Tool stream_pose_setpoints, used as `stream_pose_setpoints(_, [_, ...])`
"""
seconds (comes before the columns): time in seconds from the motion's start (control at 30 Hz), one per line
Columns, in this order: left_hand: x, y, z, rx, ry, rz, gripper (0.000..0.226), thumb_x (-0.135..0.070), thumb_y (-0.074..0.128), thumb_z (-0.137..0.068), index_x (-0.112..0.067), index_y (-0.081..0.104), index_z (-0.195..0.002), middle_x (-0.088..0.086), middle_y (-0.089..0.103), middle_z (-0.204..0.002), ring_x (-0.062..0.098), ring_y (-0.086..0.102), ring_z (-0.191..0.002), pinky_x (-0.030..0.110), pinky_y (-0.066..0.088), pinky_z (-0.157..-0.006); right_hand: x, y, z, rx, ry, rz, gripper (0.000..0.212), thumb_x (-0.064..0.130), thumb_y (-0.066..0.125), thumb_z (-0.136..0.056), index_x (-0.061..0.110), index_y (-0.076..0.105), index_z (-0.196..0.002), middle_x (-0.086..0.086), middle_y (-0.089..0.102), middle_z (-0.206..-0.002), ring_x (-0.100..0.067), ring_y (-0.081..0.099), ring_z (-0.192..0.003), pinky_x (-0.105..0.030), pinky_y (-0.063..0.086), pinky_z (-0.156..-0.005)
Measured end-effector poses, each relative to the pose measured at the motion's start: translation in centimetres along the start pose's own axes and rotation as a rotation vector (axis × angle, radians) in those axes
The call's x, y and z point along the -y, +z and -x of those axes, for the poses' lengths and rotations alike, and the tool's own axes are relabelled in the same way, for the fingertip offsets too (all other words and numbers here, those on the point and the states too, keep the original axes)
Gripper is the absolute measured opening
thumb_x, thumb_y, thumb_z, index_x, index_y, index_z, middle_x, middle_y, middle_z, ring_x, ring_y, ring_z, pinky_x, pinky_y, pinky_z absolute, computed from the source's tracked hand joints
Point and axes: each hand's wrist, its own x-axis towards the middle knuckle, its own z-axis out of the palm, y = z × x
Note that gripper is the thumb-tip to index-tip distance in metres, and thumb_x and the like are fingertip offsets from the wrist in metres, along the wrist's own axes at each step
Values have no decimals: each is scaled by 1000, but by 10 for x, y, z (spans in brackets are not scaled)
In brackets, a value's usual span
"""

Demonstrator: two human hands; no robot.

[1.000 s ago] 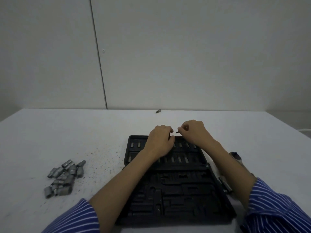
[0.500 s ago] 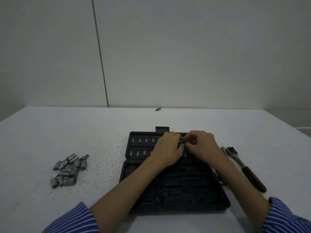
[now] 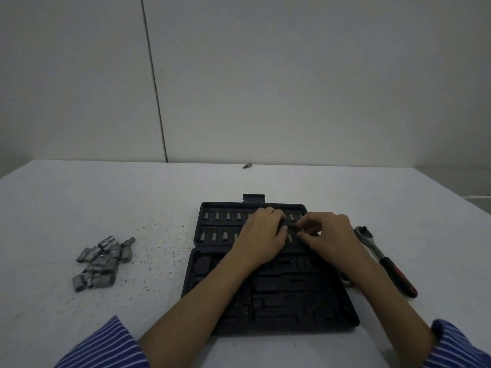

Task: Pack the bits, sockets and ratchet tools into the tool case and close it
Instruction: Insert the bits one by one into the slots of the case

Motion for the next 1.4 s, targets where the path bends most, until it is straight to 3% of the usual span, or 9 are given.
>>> stream_pose_setpoints(0.13, [0, -1, 1, 5, -9, 6, 28, -27, 44, -95, -12, 53, -118, 3, 54, -121, 19, 44, -115, 33, 36, -96, 0, -5, 2, 43, 17, 2, 17, 15, 63, -84, 19, 74, -97, 4, 73, -93, -5, 62, -78, -1, 37, -67])
stream_pose_setpoints(0.27, [-1, -2, 1, 11, -15, 3, 29, -27, 44, -96, -12, 52, -120, 3, 54, -123, 19, 44, -116, 34, 36, -98, 1, -5, 1, 49, 48, 18, 29, 6, 52, -86, 20, 75, -96, 3, 72, -101, -14, 67, -81, -12, 44, -71])
stream_pose_setpoints(0.4, [-3, -2, 1, 13, -18, 7, 30, -27, 44, -96, -13, 52, -120, 3, 54, -124, 19, 44, -116, 34, 36, -98, -3, -2, 1, 31, 82, 3, 36, 1, 46, -85, 19, 76, -92, 0, 71, -102, -20, 67, -71, -27, 56, -69])
stream_pose_setpoints(0.53, [-3, -2, 1, 10, -19, 11, 29, -27, 44, -96, -13, 53, -120, 2, 54, -123, 18, 44, -116, 33, 36, -98, -3, -1, 2, 25, 84, 18, 37, 0, 44, -84, 18, 76, -91, -3, 72, -97, -22, 66, -75, -36, 56, -75])
stream_pose_setpoints(1.03, [-4, -4, 2, 19, -22, 8, 30, -26, 43, -96, -12, 52, -121, 3, 54, -124, 18, 44, -116, 32, 36, -98, 8, 1, 5, 23, 96, 218, 35, 8, 46, -84, 27, 74, -93, 1, 70, -103, -22, 62, -93, -36, 48, -85])
stream_pose_setpoints(1.27, [-4, -3, 2, 19, -23, 4, 30, -27, 43, -96, -12, 52, -121, 2, 54, -124, 18, 44, -116, 32, 36, -97, 11, 7, 11, -93, 85, 207, 25, 4, 47, -84, 19, 67, -82, 0, 69, -84, -17, 52, -69, -28, 37, -62])
stream_pose_setpoints(1.4, [-4, -3, 2, 18, -25, 8, 30, -27, 43, -96, -12, 52, -121, 3, 54, -124, 18, 44, -115, 33, 37, -97, 11, 10, 10, -126, 85, 173, 24, 3, 46, -84, 17, 65, -87, -1, 69, -86, -18, 55, -73, -30, 43, -65])
